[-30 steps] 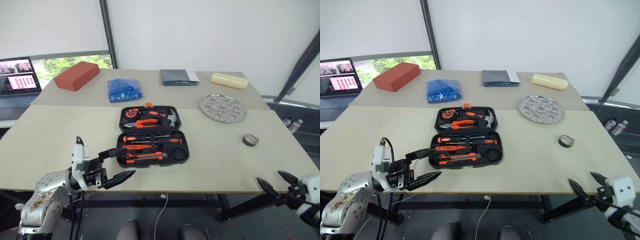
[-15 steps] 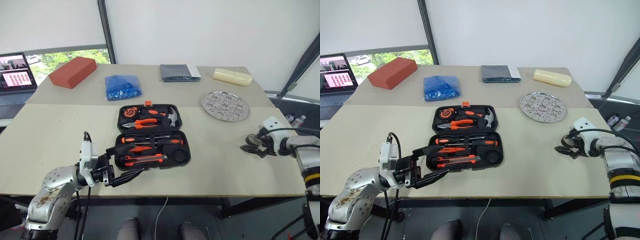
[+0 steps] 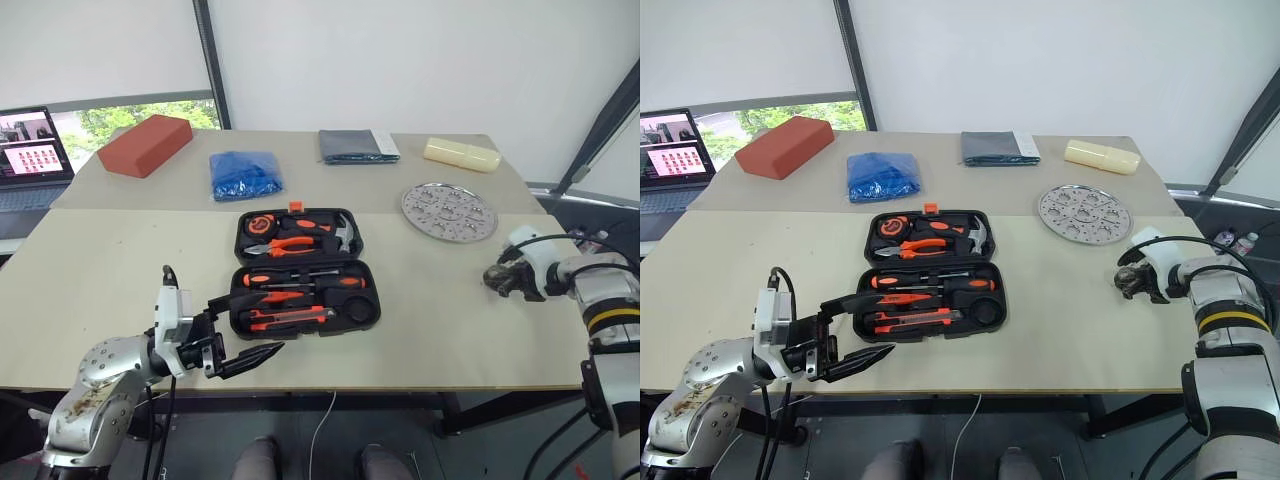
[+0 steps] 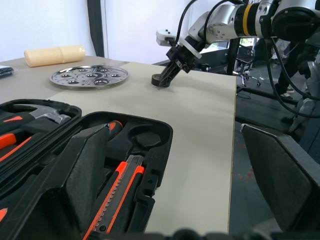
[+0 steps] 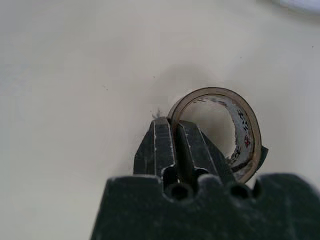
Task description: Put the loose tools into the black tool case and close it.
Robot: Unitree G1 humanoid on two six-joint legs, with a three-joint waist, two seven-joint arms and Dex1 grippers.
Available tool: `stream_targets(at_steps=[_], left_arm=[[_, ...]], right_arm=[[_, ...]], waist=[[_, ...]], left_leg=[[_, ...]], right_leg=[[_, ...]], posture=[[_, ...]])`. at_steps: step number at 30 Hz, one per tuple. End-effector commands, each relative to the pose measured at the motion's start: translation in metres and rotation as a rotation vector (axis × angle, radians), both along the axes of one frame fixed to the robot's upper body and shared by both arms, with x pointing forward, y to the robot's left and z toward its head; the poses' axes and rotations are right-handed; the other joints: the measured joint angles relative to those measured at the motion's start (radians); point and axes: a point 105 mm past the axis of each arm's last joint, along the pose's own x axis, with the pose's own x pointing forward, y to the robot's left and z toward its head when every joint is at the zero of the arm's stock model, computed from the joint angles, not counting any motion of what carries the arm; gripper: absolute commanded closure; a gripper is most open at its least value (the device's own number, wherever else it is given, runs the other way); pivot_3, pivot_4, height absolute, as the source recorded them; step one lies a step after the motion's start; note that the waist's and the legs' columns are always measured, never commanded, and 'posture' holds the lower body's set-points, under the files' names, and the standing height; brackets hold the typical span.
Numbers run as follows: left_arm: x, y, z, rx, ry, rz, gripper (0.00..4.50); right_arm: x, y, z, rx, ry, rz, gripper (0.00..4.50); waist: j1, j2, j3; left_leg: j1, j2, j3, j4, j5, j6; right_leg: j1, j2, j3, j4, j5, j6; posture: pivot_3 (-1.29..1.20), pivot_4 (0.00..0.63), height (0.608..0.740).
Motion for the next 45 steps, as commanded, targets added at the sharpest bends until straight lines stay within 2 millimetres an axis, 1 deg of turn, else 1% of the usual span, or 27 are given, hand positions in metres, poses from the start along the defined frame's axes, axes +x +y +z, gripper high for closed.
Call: stream_targets(at_steps=[1, 2, 4, 6, 8, 9, 10, 13, 16, 19, 25, 29, 31, 32, 33, 34, 35, 36, 37, 38, 39, 40, 41, 42, 43, 44, 45], left_arm=[[-0.003, 0.007, 0.011, 0.009, -0.061, 0.025, 0.0], [-0.004, 0.009, 0.01, 0.011, -0.062, 0.035, 0.0], [-0.005, 0.014, 0.009, 0.016, -0.061, 0.05, 0.0], [-0.005, 0.017, 0.008, 0.019, -0.061, 0.059, 0.0], [-0.006, 0.019, 0.007, 0.024, -0.061, 0.066, 0.0], [-0.006, 0.021, 0.006, 0.027, -0.061, 0.07, 0.0], [-0.006, 0.021, 0.006, 0.028, -0.061, 0.072, 0.0], [-0.006, 0.024, 0.003, 0.037, -0.066, 0.087, 0.0], [-0.007, 0.024, -0.001, 0.046, -0.064, 0.094, 0.0], [-0.008, 0.023, -0.003, 0.053, -0.066, 0.096, 0.0], [-0.007, 0.023, -0.003, 0.056, -0.073, 0.106, 0.0], [-0.005, 0.023, -0.002, 0.057, -0.08, 0.11, 0.0], [-0.004, 0.025, -0.002, 0.058, -0.081, 0.122, 0.0], [-0.003, 0.028, -0.001, 0.056, -0.078, 0.139, 0.0], [-0.002, 0.031, 0.0, 0.055, -0.076, 0.151, 0.0], [-0.001, 0.033, 0.001, 0.051, -0.069, 0.163, 0.0], [-0.001, 0.037, 0.0, 0.049, -0.049, 0.172, 0.0], [-0.001, 0.042, -0.001, 0.053, -0.029, 0.186, 0.0], [0.001, 0.047, -0.001, 0.05, -0.01, 0.206, 0.26], [0.01, 0.06, 0.001, 0.034, 0.017, 0.279, 0.52], [0.017, 0.068, 0.002, 0.021, 0.034, 0.332, 0.69], [0.024, 0.077, 0.004, 0.005, 0.038, 0.384, 1.12], [0.031, 0.086, 0.006, -0.004, 0.032, 0.442, 1.21], [0.044, 0.097, 0.007, -0.012, 0.042, 0.526, 1.92], [0.055, 0.109, 0.007, -0.008, 0.051, 0.609, 2.03], [0.068, 0.12, 0.005, -0.017, 0.077, 0.699, 2.39], [0.077, 0.127, 0.003, -0.026, 0.105, 0.755, 2.81]], right_arm=[[-0.007, 0.063, 0.057, 0.21, -0.09, 0.375, 4.41], [-0.012, 0.084, 0.068, 0.245, -0.093, 0.46, 4.41], [-0.026, 0.123, 0.082, 0.295, -0.056, 0.591, 4.41], [-0.043, 0.156, 0.085, 0.315, 0.016, 0.689, 4.41], [-0.06, 0.183, 0.078, 0.299, 0.087, 0.764, 4.41], [-0.065, 0.193, 0.073, 0.282, 0.103, 0.788, 4.41], [-0.068, 0.199, 0.07, 0.271, 0.11, 0.797, 4.41], [-0.072, 0.213, 0.039, 0.182, 0.158, 0.789, 4.41], [-0.07, 0.215, 0.013, 0.082, 0.169, 0.754, 4.41], [-0.068, 0.217, 0.0, 0.044, 0.151, 0.734, 4.41], [-0.06, 0.213, -0.007, -0.001, 0.14, 0.68, 4.41], [-0.06, 0.215, -0.009, -0.014, 0.173, 0.68, 4.41], [-0.06, 0.218, -0.004, 0.001, 0.163, 0.698, 3.7], [-0.065, 0.221, 0.006, 0.061, 0.158, 0.733, 3.52], [-0.068, 0.224, 0.014, 0.105, 0.153, 0.757, 3.07], [-0.072, 0.225, 0.023, 0.152, 0.146, 0.788, 2.8], [-0.073, 0.223, 0.037, 0.214, 0.115, 0.816, 2.49], [-0.072, 0.218, 0.051, 0.26, 0.083, 0.83, 2.49], [-0.071, 0.211, 0.061, 0.291, 0.05, 0.845, 2.41], [-0.061, 0.196, 0.067, 0.289, -0.003, 0.816, 2.4], [-0.055, 0.185, 0.069, 0.279, -0.034, 0.793, 2.4], [-0.048, 0.175, 0.069, 0.291, -0.043, 0.753, 2.4], [-0.041, 0.168, 0.068, 0.304, -0.057, 0.702, 2.4], [-0.029, 0.164, 0.063, 0.29, -0.094, 0.634, 2.81], [-0.017, 0.159, 0.057, 0.254, -0.126, 0.567, 2.94], [-0.002, 0.157, 0.049, 0.184, -0.191, 0.508, 3.19], [0.008, 0.157, 0.045, 0.142, -0.24, 0.468, 3.57]], waist=[[-0.007, 0.002, 0.001], [-0.012, 0.003, 0.002], [-0.019, 0.005, 0.003], [-0.019, 0.006, 0.004], [-0.016, 0.006, 0.004], [-0.012, 0.006, 0.004], [-0.006, 0.006, 0.004], [0.009, 0.006, 0.004], [0.013, 0.006, 0.004], [0.01, 0.005, 0.004], [0.01, 0.004, 0.003], [0.008, 0.004, 0.003], [0.008, 0.004, 0.003], [0.008, 0.004, 0.003], [0.009, 0.004, 0.003], [0.008, 0.004, 0.003], [0.008, 0.004, 0.004], [0.007, 0.004, 0.004], [0.006, 0.004, 0.004], [0.007, 0.004, 0.004], [0.008, 0.004, 0.004], [0.009, 0.004, 0.004], [0.01, 0.004, 0.004], [0.009, 0.003, 0.004], [0.009, 0.002, 0.004], [0.008, 0.001, 0.004], [0.006, 0.001, 0.005]], left_leg=[[0.0, 0.0, 0.0, 0.0, 0.0, 0.0], [0.001, 0.001, 0.0, 0.0, 0.0, 0.0], [0.001, 0.001, 0.0, -0.001, 0.0, 0.0], [0.002, 0.003, 0.0, -0.002, 0.0, 0.0], [0.002, 0.004, -0.001, -0.003, 0.0, 0.0], [0.002, 0.004, -0.001, -0.003, 0.0, 0.0], [0.002, 0.004, -0.001, -0.003, 0.0, 0.0], [0.002, 0.003, 0.001, -0.002, 0.0, -0.001], [0.001, 0.003, 0.002, 0.0, -0.004, -0.007], [0.001, 0.003, 0.002, 0.001, -0.004, -0.006], [0.001, 0.004, 0.002, 0.001, -0.003, -0.005], [0.001, 0.004, 0.002, 0.001, -0.003, -0.005], [0.001, 0.004, 0.002, 0.001, -0.003, -0.005], [0.002, 0.004, 0.002, 0.001, -0.003, -0.005], [0.002, 0.004, 0.002, 0.001, -0.003, -0.005], [0.002, 0.004, 0.002, 0.001, -0.003, -0.005], [0.002, 0.004, 0.002, 0.001, -0.003, -0.005], [0.001, 0.004, 0.002, 0.001, -0.003, -0.005], [0.001, 0.004, 0.002, 0.001, -0.001, -0.003], [0.001, 0.004, 0.002, 0.001, 0.0, -0.001], [0.001, 0.004, 0.002, 0.0, 0.0, -0.001], [0.001, 0.004, 0.002, 0.0, 0.0, -0.001], [0.001, 0.004, 0.002, 0.0, 0.0, -0.001], [0.001, 0.004, 0.002, 0.0, 0.0, -0.001], [0.002, 0.004, 0.002, 0.0, -0.001, -0.001], [0.002, 0.004, 0.002, 0.0, -0.002, -0.003], [0.003, 0.004, 0.001, 0.0, -0.002, -0.004]], right_leg=[[0.0, 0.0, 0.0, 0.0, 0.0, 0.0], [0.0, 0.001, 0.001, 0.001, 0.0, 0.001], [-0.001, 0.002, 0.001, 0.003, 0.0, 0.001], [-0.001, 0.003, 0.001, 0.005, -0.001, -0.001], [-0.001, 0.003, 0.0, 0.005, -0.002, -0.003], [-0.002, 0.003, -0.001, 0.005, -0.002, -0.003], [-0.002, 0.003, -0.001, 0.005, -0.002, -0.003], [-0.002, 0.001, -0.001, 0.004, -0.003, -0.006], [-0.002, 0.0, -0.001, 0.004, -0.005, -0.009], [-0.003, 0.0, -0.001, 0.004, -0.004, -0.009], [-0.003, 0.002, -0.001, 0.005, -0.004, -0.009], [-0.002, 0.002, -0.001, 0.004, -0.003, -0.008], [-0.002, 0.002, -0.001, 0.005, -0.003, -0.008], [-0.002, 0.002, -0.001, 0.005, -0.003, -0.009], [-0.002, 0.002, -0.001, 0.005, -0.003, -0.009], [-0.002, 0.002, -0.001, 0.004, -0.003, -0.009], [-0.002, 0.002, -0.001, 0.004, -0.003, -0.009], [-0.002, 0.002, -0.001, 0.004, -0.003, -0.007], [-0.003, 0.002, -0.001, 0.004, -0.001, -0.005], [-0.003, 0.002, -0.001, 0.005, -0.001, -0.004], [-0.003, 0.002, -0.001, 0.004, -0.001, -0.003], [-0.003, 0.002, -0.001, 0.004, -0.001, -0.003], [-0.003, 0.002, -0.001, 0.004, -0.001, -0.003], [-0.003, 0.002, -0.001, 0.004, -0.002, -0.006], [-0.002, 0.002, -0.001, 0.004, -0.003, -0.008], [-0.002, 0.003, -0.001, 0.004, -0.004, -0.008], [-0.001, 0.003, -0.001, 0.004, -0.003, -0.007]], posture=[[0.0, 0.15, 0.74], [0.0, 0.15, 0.74], [0.0, 0.15, 0.74], [0.0, 0.15, 0.74], [0.0, 0.15, 0.74], [0.0, 0.15, 0.74], [0.0, 0.15, 0.74], [0.0, 0.15, 0.74], [0.0, 0.15, 0.74], [0.0, 0.15, 0.74], [0.0, 0.15, 0.74], [0.0, 0.15, 0.74], [0.0, 0.15, 0.74], [0.0, 0.15, 0.74], [0.0, 0.15, 0.74], [0.0, 0.15, 0.74], [0.0, 0.15, 0.74], [0.0, 0.15, 0.74], [0.0, 0.15, 0.74], [0.0, 0.15, 0.74], [0.0, 0.15, 0.74], [0.0, 0.15, 0.74], [0.0, 0.15, 0.74], [0.0, 0.15, 0.74], [0.0, 0.15, 0.74], [0.0, 0.15, 0.74], [0.0, 0.15, 0.74]])
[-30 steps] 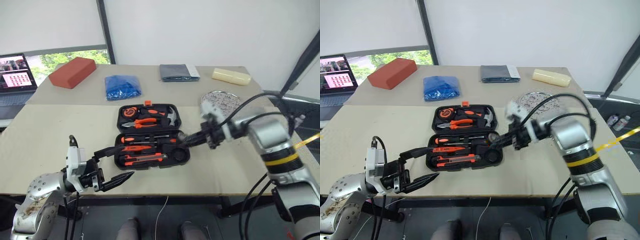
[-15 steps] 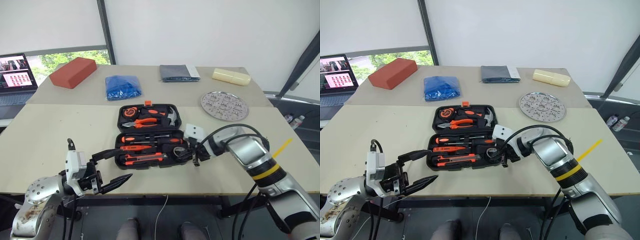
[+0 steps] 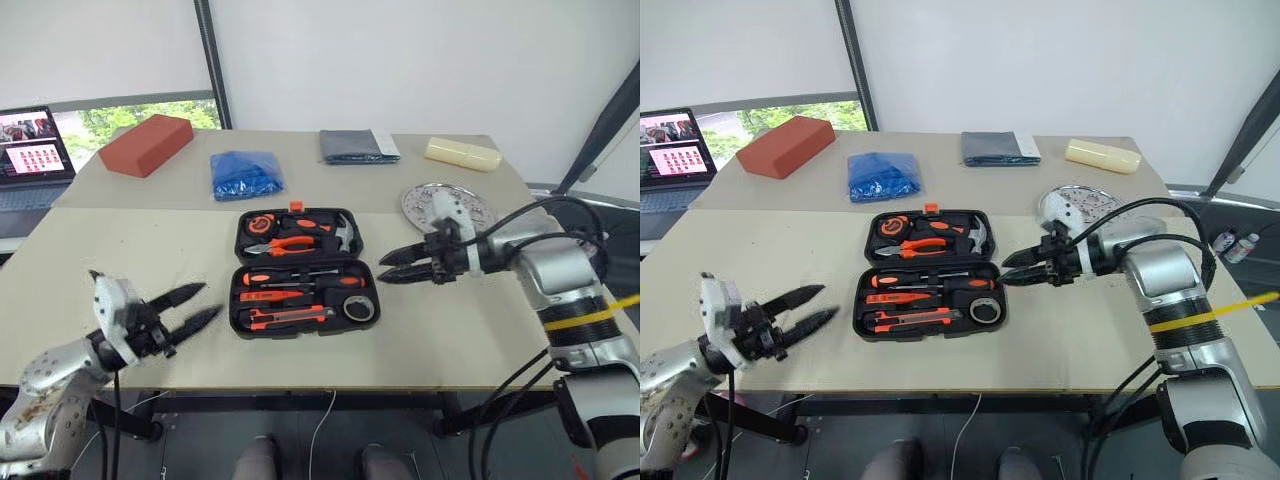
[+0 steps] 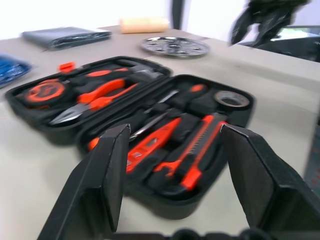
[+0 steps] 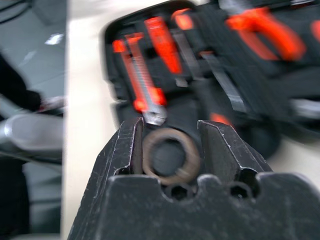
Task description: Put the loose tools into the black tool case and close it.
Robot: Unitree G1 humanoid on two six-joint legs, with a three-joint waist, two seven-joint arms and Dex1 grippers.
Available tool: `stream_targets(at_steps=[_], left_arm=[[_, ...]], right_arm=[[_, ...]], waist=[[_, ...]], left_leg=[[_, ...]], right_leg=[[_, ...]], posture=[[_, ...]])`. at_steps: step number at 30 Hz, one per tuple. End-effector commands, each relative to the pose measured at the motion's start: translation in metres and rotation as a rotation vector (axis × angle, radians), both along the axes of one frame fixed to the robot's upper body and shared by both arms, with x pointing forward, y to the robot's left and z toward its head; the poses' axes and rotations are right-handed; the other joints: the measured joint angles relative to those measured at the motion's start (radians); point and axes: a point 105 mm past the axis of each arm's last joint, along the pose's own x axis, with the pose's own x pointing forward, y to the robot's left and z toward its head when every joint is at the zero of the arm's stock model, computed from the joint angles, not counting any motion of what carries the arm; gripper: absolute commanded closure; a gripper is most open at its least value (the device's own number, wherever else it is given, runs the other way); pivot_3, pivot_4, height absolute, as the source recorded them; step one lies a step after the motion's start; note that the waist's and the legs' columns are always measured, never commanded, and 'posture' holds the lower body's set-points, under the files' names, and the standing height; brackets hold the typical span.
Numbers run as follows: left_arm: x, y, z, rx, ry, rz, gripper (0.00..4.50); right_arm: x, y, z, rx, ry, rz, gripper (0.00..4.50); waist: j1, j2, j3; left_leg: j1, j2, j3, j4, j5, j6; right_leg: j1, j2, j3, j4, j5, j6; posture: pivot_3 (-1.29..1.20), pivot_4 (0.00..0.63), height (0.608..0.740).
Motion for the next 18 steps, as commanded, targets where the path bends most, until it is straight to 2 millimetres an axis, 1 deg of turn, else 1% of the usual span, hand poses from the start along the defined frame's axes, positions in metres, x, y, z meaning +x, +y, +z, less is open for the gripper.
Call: stream_targets(at_steps=[1, 2, 3, 4, 5, 6, 8, 10, 12, 14, 16, 18], left_arm=[[0.036, 0.035, -0.004, -0.016, 0.074, 0.268, 3.18], [0.044, 0.036, -0.01, -0.011, 0.11, 0.294, 3.5], [0.05, 0.036, -0.013, -0.004, 0.133, 0.306, 3.89], [0.057, 0.035, -0.017, 0.02, 0.147, 0.319, 4.3], [0.064, 0.032, -0.021, 0.037, 0.165, 0.317, 4.46], [0.071, 0.029, -0.025, 0.049, 0.182, 0.312, 4.46], [0.082, 0.016, -0.034, 0.062, 0.243, 0.248, 4.46], [0.089, 0.001, -0.036, 0.071, 0.256, 0.164, 4.46], [0.092, -0.015, -0.037, 0.094, 0.261, 0.076, 4.46], [0.092, -0.028, -0.04, 0.106, 0.281, -0.009, 4.46], [0.088, -0.038, -0.042, 0.117, 0.3, -0.073, 4.46], [0.084, -0.044, -0.043, 0.121, 0.304, -0.123, 4.46]], right_arm=[[0.042, -0.001, -0.008, -0.077, -0.22, -0.189, 3.92], [0.051, 0.002, -0.011, -0.079, -0.255, -0.225, 4.22], [0.056, 0.004, -0.014, -0.078, -0.274, -0.246, 4.47], [0.06, 0.007, -0.019, -0.097, -0.285, -0.247, 4.5], [0.066, 0.009, -0.023, -0.108, -0.313, -0.262, 4.5], [0.071, 0.012, -0.025, -0.108, -0.336, -0.277, 4.5], [0.077, 0.022, -0.03, -0.11, -0.353, -0.28, 4.5], [0.076, 0.033, -0.036, -0.106, -0.338, -0.235, 4.5], [0.07, 0.045, -0.04, -0.078, -0.296, -0.167, 4.5], [0.06, 0.053, -0.049, -0.071, -0.23, -0.078, 4.5], [0.051, 0.053, -0.058, -0.082, -0.151, -0.019, 4.5], [0.046, 0.051, -0.059, -0.076, -0.127, 0.01, 4.5]], waist=[[-0.004, 0.0, 0.0], [-0.007, 0.0, 0.0], [-0.011, 0.0, 0.0], [-0.013, 0.0, 0.001], [-0.013, 0.0, 0.001], [-0.012, -0.001, 0.001], [-0.011, -0.001, 0.001], [-0.01, -0.001, 0.001], [-0.009, -0.001, 0.001], [-0.011, -0.001, 0.001], [-0.012, -0.001, 0.001], [-0.011, -0.001, 0.001]], left_leg=[[0.001, 0.0, 0.0, 0.0, 0.0, 0.0], [0.001, 0.0, 0.0, 0.0, 0.001, 0.0], [0.001, 0.0, 0.0, 0.0, 0.003, 0.002], [0.001, 0.0, 0.0, 0.0, 0.004, 0.002], [0.0, 0.0, 0.0, 0.0, 0.004, 0.002], [0.0, -0.001, 0.0, -0.001, 0.005, 0.002], [-0.002, -0.001, 0.0, -0.003, 0.005, 0.002], [-0.003, -0.001, -0.001, -0.005, 0.005, 0.001], [-0.003, -0.001, -0.001, -0.006, 0.005, 0.001], [-0.004, -0.001, -0.001, -0.006, 0.005, 0.001], [-0.006, -0.001, -0.001, -0.006, 0.005, 0.001], [-0.007, -0.001, -0.001, -0.007, 0.005, 0.001]], right_leg=[[0.0, 0.0, 0.0, 0.001, 0.0, 0.002], [0.0, 0.001, 0.0, 0.0, 0.003, 0.008], [0.0, 0.001, 0.001, 0.001, 0.004, 0.01], [0.0, 0.001, 0.001, 0.0, 0.004, 0.01], [-0.001, 0.001, 0.002, 0.0, 0.005, 0.009], [-0.001, 0.001, 0.002, 0.0, 0.007, 0.006], [-0.002, 0.002, 0.002, 0.0, 0.007, 0.006], [-0.003, 0.002, 0.002, 0.0, 0.007, 0.006], [-0.004, 0.003, 0.001, 0.0, 0.007, 0.006], [-0.005, 0.003, 0.001, 0.0, 0.007, 0.006], [-0.007, 0.003, 0.002, 0.001, 0.007, 0.006], [-0.008, 0.003, 0.002, 0.001, 0.007, 0.006]], posture=[[0.0, 0.15, 0.74], [0.0, 0.15, 0.74], [0.0, 0.15, 0.74], [0.0, 0.15, 0.74], [0.0, 0.15, 0.74], [0.0, 0.15, 0.74], [0.0, 0.15, 0.74], [0.0, 0.15, 0.74], [0.0, 0.15, 0.74], [0.0, 0.15, 0.74], [0.0, 0.15, 0.74], [0.0, 0.15, 0.74]])
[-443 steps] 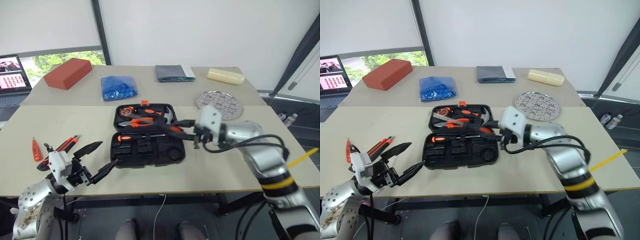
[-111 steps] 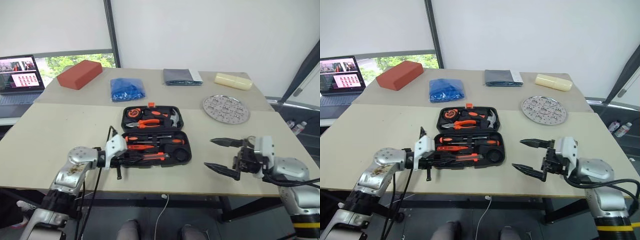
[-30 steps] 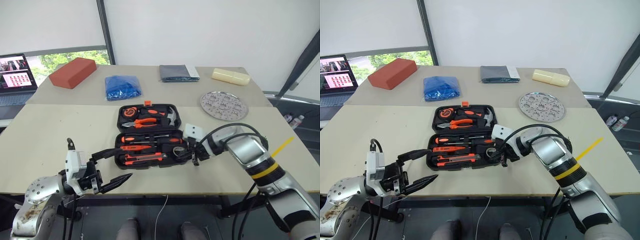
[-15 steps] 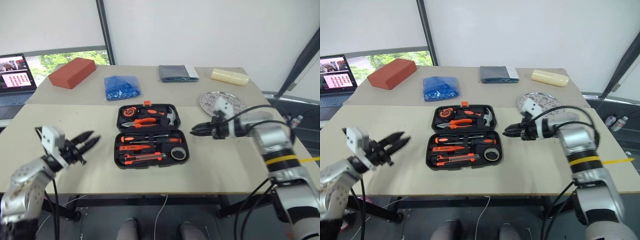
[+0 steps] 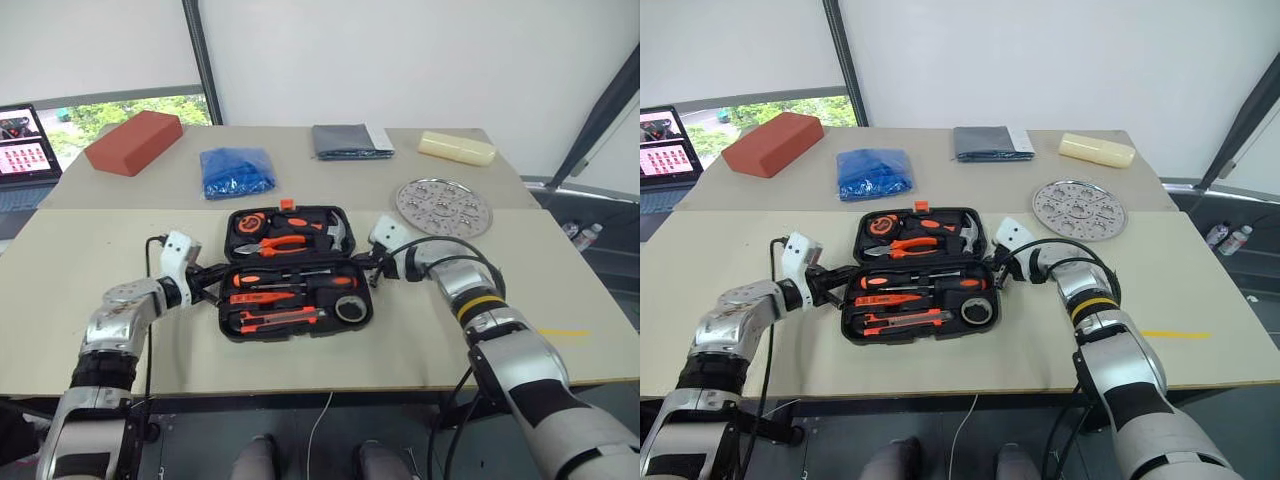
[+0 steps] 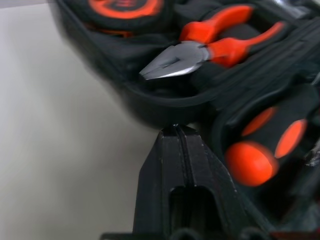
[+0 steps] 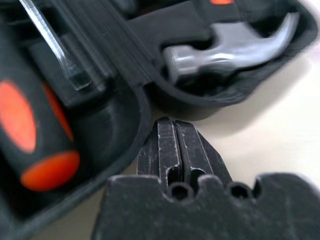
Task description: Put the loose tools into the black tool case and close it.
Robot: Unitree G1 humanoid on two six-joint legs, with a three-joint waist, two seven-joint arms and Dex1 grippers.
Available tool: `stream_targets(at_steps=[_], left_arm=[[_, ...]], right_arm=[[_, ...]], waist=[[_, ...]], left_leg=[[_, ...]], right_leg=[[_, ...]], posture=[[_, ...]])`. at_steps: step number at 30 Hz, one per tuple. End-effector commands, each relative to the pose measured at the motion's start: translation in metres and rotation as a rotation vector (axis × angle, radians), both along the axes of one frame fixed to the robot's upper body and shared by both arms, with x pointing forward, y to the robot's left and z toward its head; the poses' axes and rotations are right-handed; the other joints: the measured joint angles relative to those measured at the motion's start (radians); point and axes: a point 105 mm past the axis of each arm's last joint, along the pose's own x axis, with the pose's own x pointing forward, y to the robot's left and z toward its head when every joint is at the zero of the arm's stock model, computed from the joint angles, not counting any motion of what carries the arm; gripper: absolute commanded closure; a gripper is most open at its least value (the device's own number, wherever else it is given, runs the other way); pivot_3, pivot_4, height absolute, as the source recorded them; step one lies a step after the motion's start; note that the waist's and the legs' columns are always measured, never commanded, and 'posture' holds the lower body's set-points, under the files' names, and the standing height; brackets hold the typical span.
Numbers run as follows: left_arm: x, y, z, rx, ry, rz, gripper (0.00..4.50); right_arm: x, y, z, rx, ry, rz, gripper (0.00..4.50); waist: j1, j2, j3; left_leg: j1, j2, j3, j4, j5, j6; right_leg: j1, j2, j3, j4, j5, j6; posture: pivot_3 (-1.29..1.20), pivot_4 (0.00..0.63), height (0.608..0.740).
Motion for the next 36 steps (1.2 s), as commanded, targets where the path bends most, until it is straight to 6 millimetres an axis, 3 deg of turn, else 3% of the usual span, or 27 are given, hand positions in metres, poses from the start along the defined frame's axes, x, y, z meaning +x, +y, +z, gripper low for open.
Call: stream_targets(at_steps=[1, 6, 9, 14, 16, 17, 18, 23, 26, 29, 36], left_arm=[[-0.009, -0.023, 0.003, -0.009, 0.0, -0.15, 4.46], [-0.026, -0.024, -0.004, 0.024, 0.002, -0.206, 4.46], [-0.035, -0.013, -0.004, 0.046, -0.005, -0.165, 4.46], [-0.033, 0.007, 0.006, 0.019, -0.018, -0.072, 4.46], [-0.033, 0.016, 0.011, 0.009, -0.011, -0.045, 4.07], [-0.034, 0.018, 0.013, 0.017, -0.004, -0.046, 3.83], [-0.035, 0.021, 0.017, 0.013, 0.009, -0.038, 3.51], [-0.033, 0.02, 0.041, -0.108, 0.177, 0.03, 1.84], [-0.017, 0.018, 0.051, -0.142, 0.278, 0.126, 0.78], [-0.007, 0.009, 0.056, -0.153, 0.296, 0.135, 0.75], [0.023, 0.001, 0.05, -0.075, 0.282, 0.216, 0.75]], right_arm=[[-0.013, 0.009, 0.006, 0.04, 0.031, 0.106, 4.5], [-0.032, 0.003, 0.012, 0.087, 0.02, 0.138, 4.5], [-0.05, -0.006, 0.009, 0.108, 0.037, 0.105, 4.5], [-0.054, -0.021, 0.011, 0.143, 0.059, 0.005, 4.5], [-0.054, -0.032, 0.015, 0.152, 0.111, -0.047, 4.5], [-0.052, -0.035, 0.021, 0.161, 0.083, -0.059, 3.92], [-0.05, -0.041, 0.025, 0.162, 0.1, -0.091, 3.81], [-0.044, -0.057, 0.044, 0.149, 0.292, -0.344, 2.17], [-0.038, -0.043, 0.06, 0.159, 0.386, -0.409, 1.1], [-0.034, -0.035, 0.059, 0.134, 0.442, -0.445, 0.16], [-0.009, -0.023, 0.051, 0.137, 0.442, -0.523, 0.16]], waist=[[0.001, 0.0, 0.0], [0.006, 0.0, 0.0], [0.008, 0.0, 0.0], [0.007, 0.0, 0.0], [0.006, 0.0, 0.0], [0.006, 0.0, 0.0], [0.007, 0.0, 0.0], [0.01, -0.001, 0.0], [0.008, -0.001, 0.001], [0.007, -0.001, 0.001], [0.007, -0.002, 0.001]], left_leg=[[0.0, 0.0, 0.0, 0.0, 0.0, 0.0], [-0.001, 0.0, 0.0, 0.0, 0.0, 0.0], [-0.003, 0.0, 0.0, 0.001, 0.0, -0.001], [-0.004, 0.001, 0.0, 0.002, 0.001, -0.002], [-0.004, 0.001, 0.0, 0.002, 0.002, -0.004], [-0.004, 0.001, 0.0, 0.002, 0.003, -0.004], [-0.004, 0.001, 0.0, 0.003, 0.003, -0.004], [-0.004, 0.001, -0.001, 0.003, 0.005, -0.005], [-0.005, 0.0, -0.001, 0.005, 0.006, -0.004], [-0.004, 0.0, -0.003, 0.005, 0.006, -0.004], [-0.006, 0.0, -0.004, 0.004, 0.007, -0.003]], right_leg=[[0.0, 0.0, 0.0, 0.0, 0.0, 0.0], [0.0, 0.0, 0.0, 0.0, 0.0, 0.0], [-0.003, 0.0, 0.0, 0.001, 0.0, 0.0], [-0.005, 0.0, 0.0, 0.003, 0.0, -0.001], [-0.005, 0.0, 0.0, 0.003, 0.001, -0.001], [-0.005, 0.0, 0.0, 0.003, 0.001, -0.001], [-0.005, 0.0, 0.0, 0.003, 0.001, -0.001], [-0.005, 0.0, 0.0, 0.002, 0.003, -0.001], [-0.008, 0.0, 0.001, 0.008, 0.003, -0.001], [-0.008, 0.001, 0.001, 0.01, 0.002, -0.001], [-0.009, 0.002, 0.001, 0.009, 0.002, -0.001]], posture=[[0.0, 0.15, 0.74], [0.0, 0.15, 0.74], [0.0, 0.15, 0.74], [0.0, 0.15, 0.74], [0.0, 0.15, 0.74], [0.0, 0.15, 0.74], [0.0, 0.15, 0.74], [0.0, 0.15, 0.74], [0.0, 0.15, 0.74], [0.0, 0.15, 0.74], [0.0, 0.15, 0.74]])
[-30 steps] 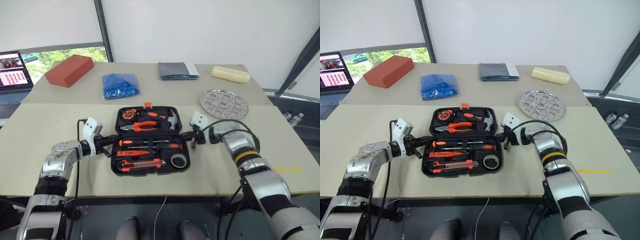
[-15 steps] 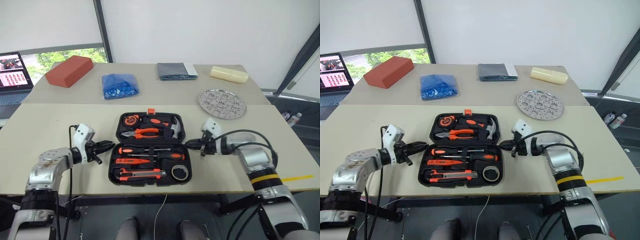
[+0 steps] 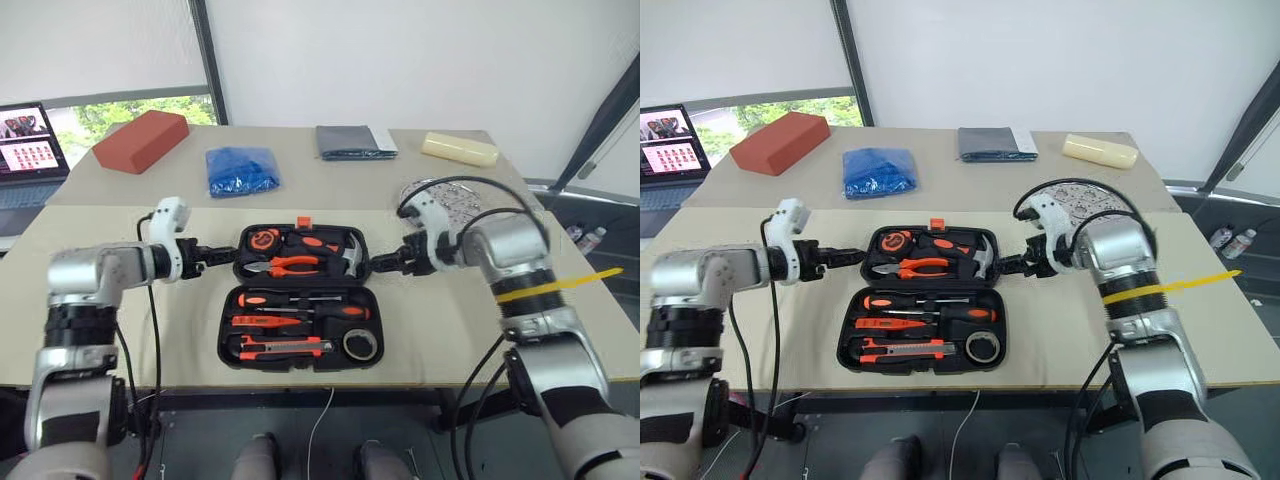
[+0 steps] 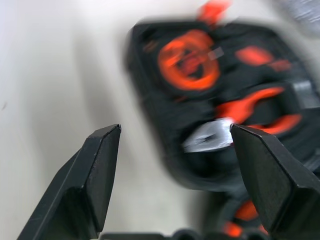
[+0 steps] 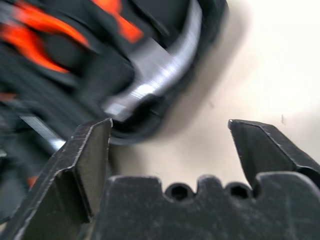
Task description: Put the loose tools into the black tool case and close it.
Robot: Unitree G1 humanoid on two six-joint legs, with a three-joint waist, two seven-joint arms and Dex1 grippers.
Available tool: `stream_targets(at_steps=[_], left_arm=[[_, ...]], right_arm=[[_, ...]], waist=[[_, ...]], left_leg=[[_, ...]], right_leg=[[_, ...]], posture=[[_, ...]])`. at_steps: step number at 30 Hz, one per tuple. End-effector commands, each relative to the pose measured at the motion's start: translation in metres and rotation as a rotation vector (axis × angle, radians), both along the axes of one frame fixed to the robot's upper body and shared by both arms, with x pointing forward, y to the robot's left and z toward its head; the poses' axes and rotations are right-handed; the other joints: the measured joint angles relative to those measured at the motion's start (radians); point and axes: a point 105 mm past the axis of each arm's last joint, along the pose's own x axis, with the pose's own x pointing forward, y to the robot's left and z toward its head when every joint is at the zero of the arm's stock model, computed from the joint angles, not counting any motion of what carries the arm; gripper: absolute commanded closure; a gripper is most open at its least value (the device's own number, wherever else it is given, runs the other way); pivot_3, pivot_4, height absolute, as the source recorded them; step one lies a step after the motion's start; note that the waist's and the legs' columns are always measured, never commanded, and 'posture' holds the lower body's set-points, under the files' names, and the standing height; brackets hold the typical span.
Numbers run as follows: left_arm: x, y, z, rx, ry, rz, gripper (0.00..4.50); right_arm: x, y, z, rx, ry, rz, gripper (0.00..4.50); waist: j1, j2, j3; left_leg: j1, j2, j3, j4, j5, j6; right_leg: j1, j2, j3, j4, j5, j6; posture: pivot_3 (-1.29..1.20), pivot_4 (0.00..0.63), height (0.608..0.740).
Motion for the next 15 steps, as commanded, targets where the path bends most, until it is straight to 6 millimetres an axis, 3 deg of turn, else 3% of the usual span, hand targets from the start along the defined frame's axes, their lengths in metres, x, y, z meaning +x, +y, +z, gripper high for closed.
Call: stream_targets(at_steps=[1, 7, 8, 11, 15], left_arm=[[0.014, 0.003, 0.016, 0.025, -0.069, 0.045, 0.75], [0.015, -0.004, 0.006, 0.024, -0.03, 0.021, 0.75], [0.015, -0.004, 0.005, 0.023, -0.028, 0.019, 0.75], [0.017, -0.004, 0.005, -0.002, -0.032, 0.031, 1.48], [0.02, -0.007, 0.005, -0.075, -0.069, 0.029, 3.02]], right_arm=[[0.014, 0.004, 0.021, 0.011, -0.076, -0.016, 0.16], [0.02, 0.01, 0.012, 0.027, -0.039, -0.05, 0.16], [0.022, 0.009, 0.011, 0.025, -0.039, -0.064, 0.4], [0.026, 0.005, 0.009, 0.029, -0.028, -0.11, 1.19], [0.028, 0.001, 0.007, 0.055, 0.004, -0.153, 2.59]], waist=[[0.0, 0.0, 0.0], [-0.002, 0.0, 0.0], [-0.002, 0.0, 0.0], [-0.002, 0.0, 0.0], [-0.004, 0.0, 0.0]], left_leg=[[-0.001, 0.0, 0.0, 0.0, 0.0, 0.0], [-0.004, 0.0, -0.001, 0.001, 0.0, 0.0], [-0.004, 0.0, -0.001, 0.001, 0.0, 0.0], [-0.004, 0.0, -0.001, 0.001, 0.0, 0.0], [-0.002, 0.0, -0.001, 0.002, 0.001, -0.001]], right_leg=[[-0.001, 0.0, 0.0, 0.0, 0.0, 0.0], [-0.003, 0.0, -0.001, 0.0, 0.0, 0.0], [-0.003, 0.0, -0.001, 0.0, 0.0, 0.0], [-0.002, 0.0, -0.001, 0.001, 0.0, 0.0], [-0.001, 0.0, -0.001, 0.003, 0.0, 0.0]], posture=[[0.0, 0.15, 0.74], [0.0, 0.15, 0.74], [0.0, 0.15, 0.74], [0.0, 0.15, 0.74], [0.0, 0.15, 0.74]])
